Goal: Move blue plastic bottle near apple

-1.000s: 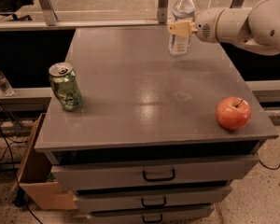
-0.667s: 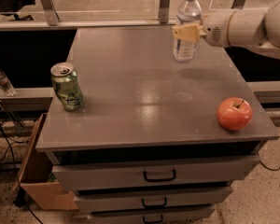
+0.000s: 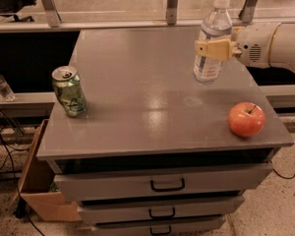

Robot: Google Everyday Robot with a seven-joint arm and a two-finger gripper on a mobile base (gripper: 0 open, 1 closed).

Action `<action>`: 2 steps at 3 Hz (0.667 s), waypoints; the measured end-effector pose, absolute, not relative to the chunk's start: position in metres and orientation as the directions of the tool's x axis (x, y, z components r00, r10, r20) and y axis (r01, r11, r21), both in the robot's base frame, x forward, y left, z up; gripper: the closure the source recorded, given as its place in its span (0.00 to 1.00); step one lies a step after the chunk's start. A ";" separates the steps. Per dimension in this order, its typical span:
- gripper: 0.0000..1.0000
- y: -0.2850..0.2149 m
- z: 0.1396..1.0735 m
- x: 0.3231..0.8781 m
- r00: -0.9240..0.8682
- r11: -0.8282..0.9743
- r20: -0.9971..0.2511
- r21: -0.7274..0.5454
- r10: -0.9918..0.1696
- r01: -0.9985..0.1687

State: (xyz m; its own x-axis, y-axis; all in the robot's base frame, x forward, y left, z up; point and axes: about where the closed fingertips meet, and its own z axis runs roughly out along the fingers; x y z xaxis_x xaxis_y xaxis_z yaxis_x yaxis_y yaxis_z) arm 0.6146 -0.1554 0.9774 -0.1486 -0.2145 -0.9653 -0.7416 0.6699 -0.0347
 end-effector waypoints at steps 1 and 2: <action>1.00 -0.164 0.970 0.592 -0.152 0.662 -0.966 -0.024 -0.207 -0.749; 1.00 -0.173 0.966 0.580 -0.146 0.655 -0.968 -0.025 -0.205 -0.756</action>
Offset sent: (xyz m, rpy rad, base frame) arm -0.0496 -0.0372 -0.0174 0.0171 -0.0067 0.0241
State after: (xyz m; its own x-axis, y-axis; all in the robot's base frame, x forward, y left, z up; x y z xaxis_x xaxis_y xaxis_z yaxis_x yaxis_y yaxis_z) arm 0.5796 -0.1734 0.9655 -0.1456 -0.2051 -0.9679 -0.7556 0.6546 -0.0250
